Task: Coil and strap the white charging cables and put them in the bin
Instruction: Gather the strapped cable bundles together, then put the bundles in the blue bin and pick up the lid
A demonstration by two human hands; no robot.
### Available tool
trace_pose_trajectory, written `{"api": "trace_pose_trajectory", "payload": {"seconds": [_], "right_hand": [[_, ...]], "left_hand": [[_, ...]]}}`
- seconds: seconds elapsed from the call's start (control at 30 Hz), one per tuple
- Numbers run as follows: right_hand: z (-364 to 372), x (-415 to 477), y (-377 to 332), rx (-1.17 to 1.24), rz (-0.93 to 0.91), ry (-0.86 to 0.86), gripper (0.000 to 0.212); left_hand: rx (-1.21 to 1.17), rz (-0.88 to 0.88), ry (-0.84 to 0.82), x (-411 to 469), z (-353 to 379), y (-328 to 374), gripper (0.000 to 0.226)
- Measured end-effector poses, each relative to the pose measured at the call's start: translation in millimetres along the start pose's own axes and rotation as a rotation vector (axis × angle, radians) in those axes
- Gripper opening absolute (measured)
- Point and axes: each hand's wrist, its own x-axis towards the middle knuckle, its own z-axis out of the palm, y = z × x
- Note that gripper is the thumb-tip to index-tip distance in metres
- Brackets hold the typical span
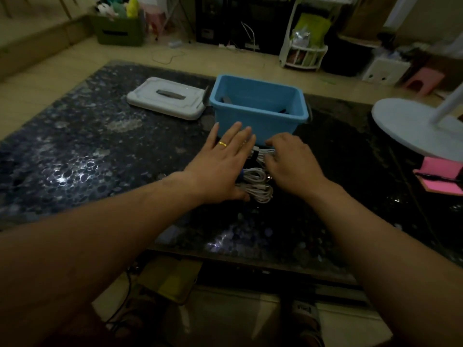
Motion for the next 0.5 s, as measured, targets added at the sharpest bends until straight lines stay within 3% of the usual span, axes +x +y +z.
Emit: {"api": "trace_pose_trajectory", "payload": {"seconds": [0.1,0.2,0.33,0.5], "right_hand": [[4.8,18.9,-2.6,-0.083,-0.017,-0.212,0.030],[14.0,29.3,-1.4,0.031,0.091,-0.415,0.038],[32.3,29.8,3.9,0.154,0.154,-0.431,0.055],[40.6,41.3,8.1,0.050,0.216,-0.460,0.069]], "left_hand": [[0.139,0.076,-0.110,27.6,0.2,-13.8,0.143],[0.085,0.087,-0.249,42.2,4.1,-26.3,0.150],[-0.037,0.081,-0.263,43.8,17.6,-31.7,0.153],[-0.095,0.110,-0.269,48.1,20.1,-33.5,0.146]]}}
